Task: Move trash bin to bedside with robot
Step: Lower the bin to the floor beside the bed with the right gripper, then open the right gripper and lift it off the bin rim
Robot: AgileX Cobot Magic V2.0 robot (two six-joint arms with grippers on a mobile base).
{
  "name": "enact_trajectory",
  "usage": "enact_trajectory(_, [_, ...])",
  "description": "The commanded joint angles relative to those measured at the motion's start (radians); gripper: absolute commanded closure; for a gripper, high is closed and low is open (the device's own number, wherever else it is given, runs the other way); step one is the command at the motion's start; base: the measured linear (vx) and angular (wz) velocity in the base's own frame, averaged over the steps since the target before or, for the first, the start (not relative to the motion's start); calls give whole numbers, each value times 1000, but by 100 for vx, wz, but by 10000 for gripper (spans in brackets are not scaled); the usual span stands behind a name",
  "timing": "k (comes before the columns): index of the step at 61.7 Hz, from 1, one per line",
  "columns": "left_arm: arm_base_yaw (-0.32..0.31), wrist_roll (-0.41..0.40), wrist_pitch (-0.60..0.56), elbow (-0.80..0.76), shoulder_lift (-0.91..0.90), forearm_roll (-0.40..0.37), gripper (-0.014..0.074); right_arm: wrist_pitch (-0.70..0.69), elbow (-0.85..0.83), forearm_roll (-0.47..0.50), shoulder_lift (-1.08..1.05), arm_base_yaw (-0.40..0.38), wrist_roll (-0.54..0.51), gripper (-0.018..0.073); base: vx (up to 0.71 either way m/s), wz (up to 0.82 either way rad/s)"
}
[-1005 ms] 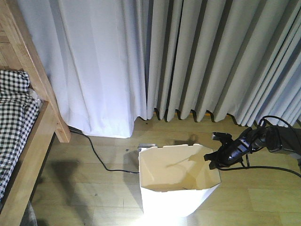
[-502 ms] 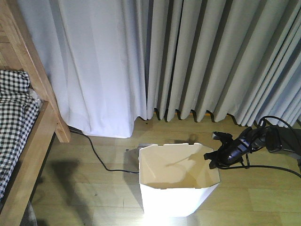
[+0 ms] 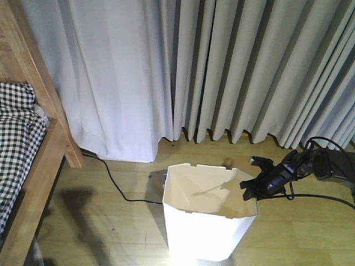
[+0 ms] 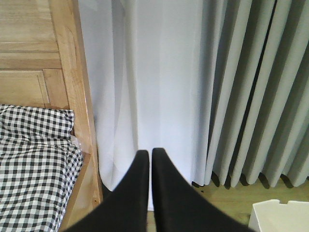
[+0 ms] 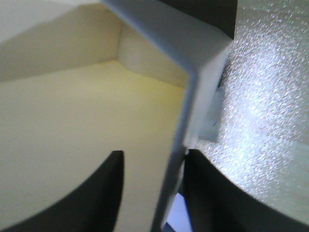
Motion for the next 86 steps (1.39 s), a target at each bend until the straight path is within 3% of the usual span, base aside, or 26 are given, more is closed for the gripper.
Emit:
enact_trajectory(1, [-2,-4,-69,19,-15,-3,603,39,-15,25,-67,-1,-5,99,0,0])
enact_trajectory(10, [-2,-4,-69,19,-15,-3,603,5,-15,25,-67,-1,-14,-3,0,0])
enact_trajectory(39, [-2,-4,-69,19,-15,-3,603,-8,20,49,-101,-4,-34,-7,0,0])
enact_trajectory(48, [-2,-4,-69,19,-15,-3,603,-143,219,215,-196,-3,-169,-7,0,0])
enact_trajectory(59, [-2,-4,-69,19,-15,-3,603,-256,481,481,-374,-3,-530,-7,0,0])
enact_trajectory(65, [-2,-4,-69,19,-15,-3,603,-268,614,601,-487,-4,-652,-7,0,0])
enact_trajectory(73, [-2,-4,-69,19,-15,-3,603,-363,786,691,-645,-4,-727,-7,0,0])
enact_trajectory(86, [-2,-4,-69,19,-15,-3,603,-498,986,680,-904,-4,-735,-7,0,0])
